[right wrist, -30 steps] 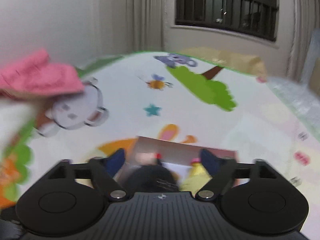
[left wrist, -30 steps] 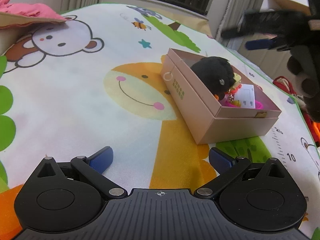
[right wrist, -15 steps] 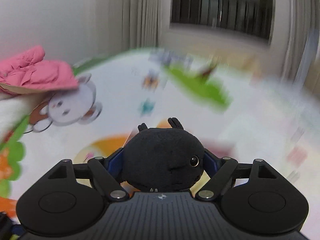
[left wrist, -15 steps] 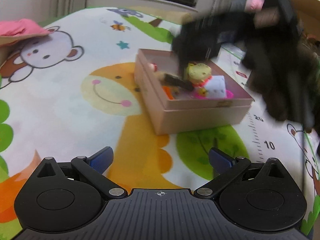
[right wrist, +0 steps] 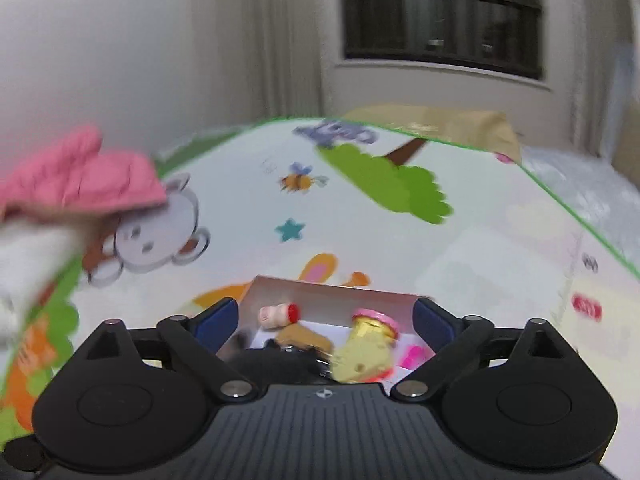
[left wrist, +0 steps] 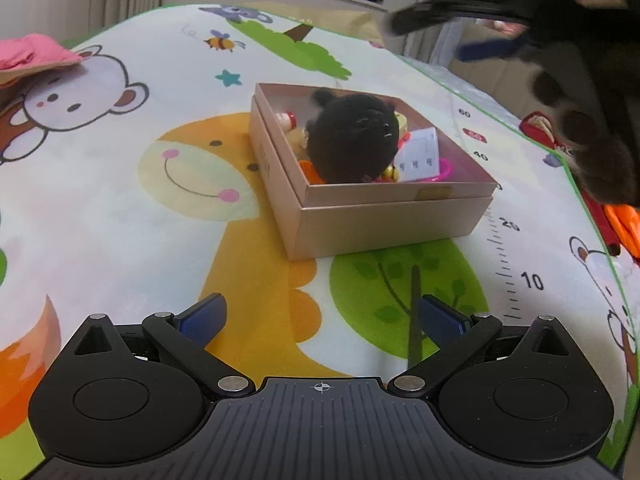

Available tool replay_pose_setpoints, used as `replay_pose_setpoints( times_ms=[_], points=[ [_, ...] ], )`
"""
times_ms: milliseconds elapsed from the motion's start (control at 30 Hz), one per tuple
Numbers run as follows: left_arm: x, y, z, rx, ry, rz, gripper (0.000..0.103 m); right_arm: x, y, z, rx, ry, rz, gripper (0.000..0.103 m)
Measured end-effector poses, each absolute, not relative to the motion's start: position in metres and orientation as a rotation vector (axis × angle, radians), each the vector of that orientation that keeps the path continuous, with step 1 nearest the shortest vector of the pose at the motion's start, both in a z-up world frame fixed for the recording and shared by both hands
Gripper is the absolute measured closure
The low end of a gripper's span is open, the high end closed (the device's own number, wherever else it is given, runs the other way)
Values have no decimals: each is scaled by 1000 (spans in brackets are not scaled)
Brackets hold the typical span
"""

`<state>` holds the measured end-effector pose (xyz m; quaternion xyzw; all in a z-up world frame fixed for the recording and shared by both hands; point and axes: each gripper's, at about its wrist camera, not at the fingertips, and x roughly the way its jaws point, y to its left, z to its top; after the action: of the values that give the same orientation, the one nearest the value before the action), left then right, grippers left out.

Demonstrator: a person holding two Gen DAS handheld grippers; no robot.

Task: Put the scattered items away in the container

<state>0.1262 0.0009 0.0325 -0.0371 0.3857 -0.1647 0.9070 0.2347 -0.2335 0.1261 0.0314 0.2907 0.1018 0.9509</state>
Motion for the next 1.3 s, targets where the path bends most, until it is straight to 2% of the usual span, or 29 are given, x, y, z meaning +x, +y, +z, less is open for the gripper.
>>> replay_pose_setpoints(
  times_ms=[133, 233, 333, 600, 733, 800, 1300],
  points=[
    [132, -5, 29, -45, 800, -287, 0, 202, -282, 102, 226, 598, 171, 6],
    [130, -13, 25, -28, 790, -243, 0, 162, -294, 78, 230, 562, 146, 0],
    [123, -22, 23, -32, 761, -236, 0, 132, -290, 56, 221, 545, 91, 0],
    [81, -54, 13, 82, 514, -138, 0, 101, -262, 2, 65, 566, -3, 0],
    [93, -64, -3, 136, 598, -110, 0, 115, -265, -23, 58, 716, -15, 0],
    [103, -64, -8, 122, 669, -109, 0, 114, -260, -23, 38, 703, -45, 0],
    [107, -61, -12, 18, 678, -51, 0, 115, -253, -27, 7, 679, 5, 0]
  ],
)
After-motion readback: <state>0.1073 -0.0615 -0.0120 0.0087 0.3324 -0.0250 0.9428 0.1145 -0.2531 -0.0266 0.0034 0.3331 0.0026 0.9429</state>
